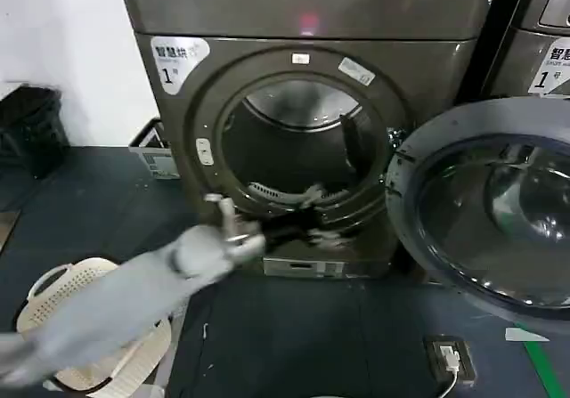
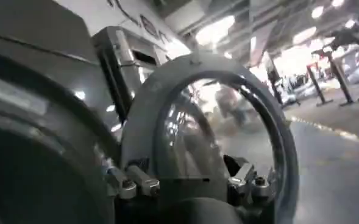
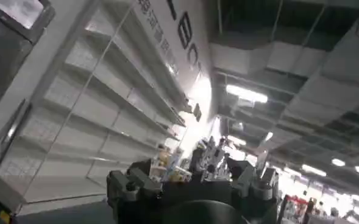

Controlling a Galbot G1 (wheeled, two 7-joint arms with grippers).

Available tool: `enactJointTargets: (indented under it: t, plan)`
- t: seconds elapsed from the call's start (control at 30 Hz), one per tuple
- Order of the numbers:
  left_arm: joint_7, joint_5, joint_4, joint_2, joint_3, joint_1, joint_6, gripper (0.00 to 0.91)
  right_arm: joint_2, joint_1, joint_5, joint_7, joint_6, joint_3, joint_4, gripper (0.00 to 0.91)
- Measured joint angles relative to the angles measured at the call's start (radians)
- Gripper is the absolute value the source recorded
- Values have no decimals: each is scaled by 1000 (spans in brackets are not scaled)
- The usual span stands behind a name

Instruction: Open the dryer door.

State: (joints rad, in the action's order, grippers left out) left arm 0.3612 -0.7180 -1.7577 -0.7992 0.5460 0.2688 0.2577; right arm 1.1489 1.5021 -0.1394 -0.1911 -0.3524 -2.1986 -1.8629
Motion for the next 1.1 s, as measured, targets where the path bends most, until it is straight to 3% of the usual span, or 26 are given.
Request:
enactJointTargets:
  t: [0.37, 0.63, 0.9, 1.1]
  plan:
    - [17, 51, -62, 435, -192, 247, 30, 907, -26, -43, 14, -10, 59, -2, -12, 907]
    - [161, 150, -80, 682, -334, 372, -5, 907, -45, -69, 40, -12, 63, 18, -1, 907]
    - [281, 351, 6, 895, -516, 560, 33, 907, -90, -88, 56, -10, 80, 16, 59, 907]
    - [344, 470, 58, 980, -571, 631, -7, 907, -114, -95, 66, -10, 112, 38, 104, 907]
